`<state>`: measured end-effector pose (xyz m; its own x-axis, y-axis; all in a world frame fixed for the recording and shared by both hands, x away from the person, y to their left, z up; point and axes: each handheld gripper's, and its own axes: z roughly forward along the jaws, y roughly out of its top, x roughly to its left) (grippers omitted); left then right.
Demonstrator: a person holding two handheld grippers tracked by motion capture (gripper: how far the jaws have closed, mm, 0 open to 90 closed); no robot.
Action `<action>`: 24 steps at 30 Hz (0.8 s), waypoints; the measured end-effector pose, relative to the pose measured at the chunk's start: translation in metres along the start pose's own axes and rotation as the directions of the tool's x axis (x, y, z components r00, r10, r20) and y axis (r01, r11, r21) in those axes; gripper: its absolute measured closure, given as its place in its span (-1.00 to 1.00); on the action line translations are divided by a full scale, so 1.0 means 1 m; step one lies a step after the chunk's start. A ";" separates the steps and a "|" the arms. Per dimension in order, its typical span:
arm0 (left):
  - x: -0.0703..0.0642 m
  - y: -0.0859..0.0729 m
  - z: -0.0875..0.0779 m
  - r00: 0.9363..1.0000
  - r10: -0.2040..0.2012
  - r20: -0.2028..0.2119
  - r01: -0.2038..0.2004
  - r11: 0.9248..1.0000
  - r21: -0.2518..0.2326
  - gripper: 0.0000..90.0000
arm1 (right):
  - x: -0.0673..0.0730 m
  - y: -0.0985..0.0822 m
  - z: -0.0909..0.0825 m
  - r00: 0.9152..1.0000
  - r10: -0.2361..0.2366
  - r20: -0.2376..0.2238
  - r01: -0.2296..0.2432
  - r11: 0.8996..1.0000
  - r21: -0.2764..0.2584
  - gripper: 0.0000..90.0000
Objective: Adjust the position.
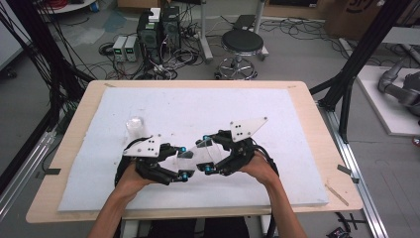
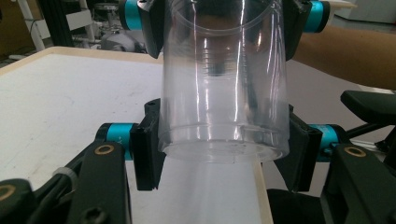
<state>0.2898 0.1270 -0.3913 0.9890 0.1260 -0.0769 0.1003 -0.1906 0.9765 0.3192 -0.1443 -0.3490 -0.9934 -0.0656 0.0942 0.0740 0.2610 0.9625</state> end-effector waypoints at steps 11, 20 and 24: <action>-0.001 0.005 -0.002 0.997 -0.068 -0.024 0.068 0.997 0.025 -0.90 | 0.000 0.000 -0.002 1.000 0.000 0.014 0.000 1.000 0.005 -0.31; -0.007 -0.002 -0.012 0.994 -0.038 -0.104 0.046 0.996 0.076 -0.90 | 0.000 0.000 -0.006 0.999 0.004 0.042 -0.005 1.000 0.020 -0.31; -0.010 -0.012 -0.019 0.990 -0.033 -0.134 0.051 0.990 0.132 -0.90 | 0.000 0.000 -0.010 0.998 0.011 0.068 -0.014 0.999 0.043 -0.31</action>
<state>0.2766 0.1469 -0.3986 0.9617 0.2618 -0.0816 0.1641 -0.3107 0.9362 0.3206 -0.1536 -0.3464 -0.9961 0.0028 0.0877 0.0844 0.3029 0.9493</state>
